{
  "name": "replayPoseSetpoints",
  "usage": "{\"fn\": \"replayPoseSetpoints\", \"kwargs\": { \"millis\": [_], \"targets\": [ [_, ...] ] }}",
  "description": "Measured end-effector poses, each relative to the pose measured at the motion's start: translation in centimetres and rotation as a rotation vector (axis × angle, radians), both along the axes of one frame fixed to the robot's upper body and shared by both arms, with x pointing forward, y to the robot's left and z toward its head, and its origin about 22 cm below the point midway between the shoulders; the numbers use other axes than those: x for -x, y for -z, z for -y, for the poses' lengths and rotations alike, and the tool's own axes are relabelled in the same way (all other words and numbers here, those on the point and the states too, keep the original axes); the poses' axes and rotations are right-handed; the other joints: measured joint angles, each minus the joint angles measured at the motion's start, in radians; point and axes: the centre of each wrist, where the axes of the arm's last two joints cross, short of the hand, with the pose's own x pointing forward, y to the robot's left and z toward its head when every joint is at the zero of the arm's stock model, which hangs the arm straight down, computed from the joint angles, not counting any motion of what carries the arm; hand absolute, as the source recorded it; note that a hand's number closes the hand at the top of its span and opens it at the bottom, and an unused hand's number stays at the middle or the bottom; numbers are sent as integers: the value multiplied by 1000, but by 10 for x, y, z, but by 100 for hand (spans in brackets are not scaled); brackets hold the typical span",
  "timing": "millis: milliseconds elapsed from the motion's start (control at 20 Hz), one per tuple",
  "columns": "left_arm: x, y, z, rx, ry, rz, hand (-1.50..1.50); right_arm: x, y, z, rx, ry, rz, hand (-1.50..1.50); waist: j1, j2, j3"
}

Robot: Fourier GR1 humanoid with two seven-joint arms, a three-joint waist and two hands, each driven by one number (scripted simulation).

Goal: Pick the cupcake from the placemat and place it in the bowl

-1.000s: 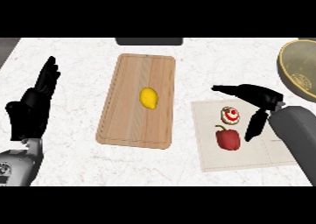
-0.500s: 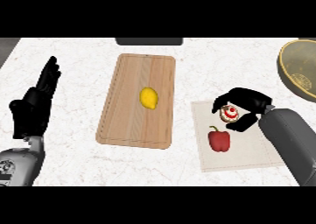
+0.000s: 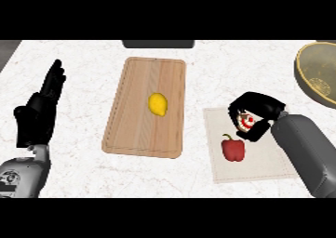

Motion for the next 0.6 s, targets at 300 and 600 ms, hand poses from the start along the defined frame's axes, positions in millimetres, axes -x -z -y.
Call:
{"fn": "replayPoseSetpoints", "kwargs": {
  "millis": [300,600],
  "targets": [
    [3,3,-4,4,-7,-14,0,3,-1,-42,-12,149,49,150,-10,-7,-1],
    [4,3,-5,4,-5,-20,0,5,-14,-121,-26,495,84,150,-11,-14,-2]
  ]
}}
